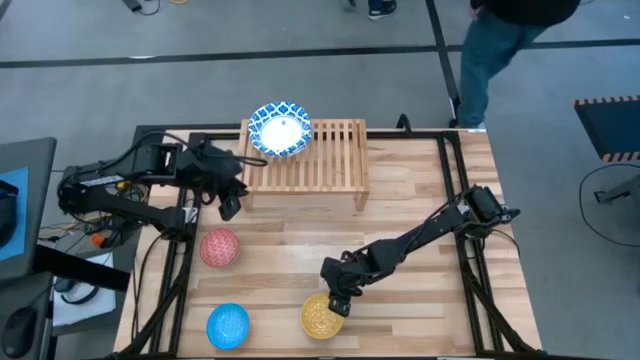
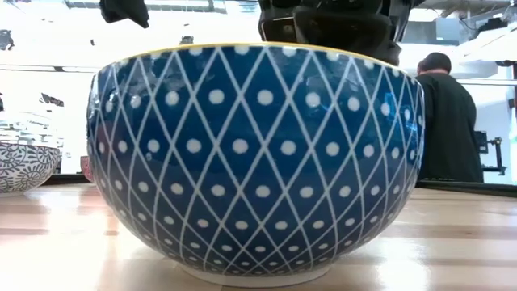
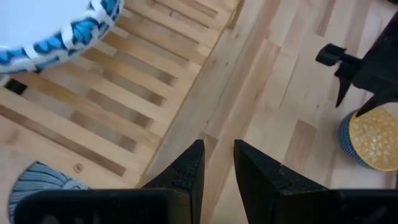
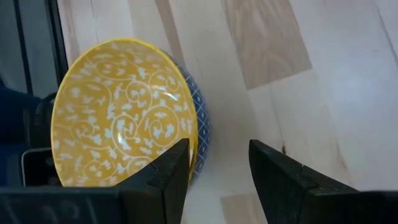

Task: Place and stack bowls onto a shelf
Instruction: Put the yellow bowl on the shelf

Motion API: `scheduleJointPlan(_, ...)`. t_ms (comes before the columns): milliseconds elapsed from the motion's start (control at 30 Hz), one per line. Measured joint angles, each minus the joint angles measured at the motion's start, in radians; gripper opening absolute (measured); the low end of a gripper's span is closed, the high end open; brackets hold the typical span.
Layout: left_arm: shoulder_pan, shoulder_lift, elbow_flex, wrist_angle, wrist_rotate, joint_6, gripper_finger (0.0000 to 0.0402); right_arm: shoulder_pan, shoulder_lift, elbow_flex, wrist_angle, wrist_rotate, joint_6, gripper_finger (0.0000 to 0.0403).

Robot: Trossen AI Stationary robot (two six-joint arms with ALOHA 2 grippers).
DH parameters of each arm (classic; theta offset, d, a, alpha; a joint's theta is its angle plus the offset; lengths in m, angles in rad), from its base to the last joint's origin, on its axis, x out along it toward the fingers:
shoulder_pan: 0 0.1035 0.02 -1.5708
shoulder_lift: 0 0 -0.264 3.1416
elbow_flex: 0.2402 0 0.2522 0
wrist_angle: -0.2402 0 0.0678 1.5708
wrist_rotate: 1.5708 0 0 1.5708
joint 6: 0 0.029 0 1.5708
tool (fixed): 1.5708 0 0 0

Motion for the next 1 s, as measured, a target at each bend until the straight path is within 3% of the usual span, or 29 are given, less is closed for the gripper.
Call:
scheduleJointPlan(433, -0.122, -0.054, -0.033, -0.009, -0.086, -0.134, 0.007, -0.021, 0.062, 0.0, -0.088, -0.049, 0.011, 0.0156)
scheduleJointPlan(733, -0.168, -0.072, -0.033, -0.001, -0.182, -0.16, 0.007, -0.035, 0.045, 0.003, -0.049, -0.049, 0.038, 0.0039)
scheduleJointPlan(1000, -0.168, -0.071, -0.033, -0.002, -0.198, -0.16, 0.007, -0.054, 0.01, 0.0, -0.085, -0.046, 0.051, 0.0037)
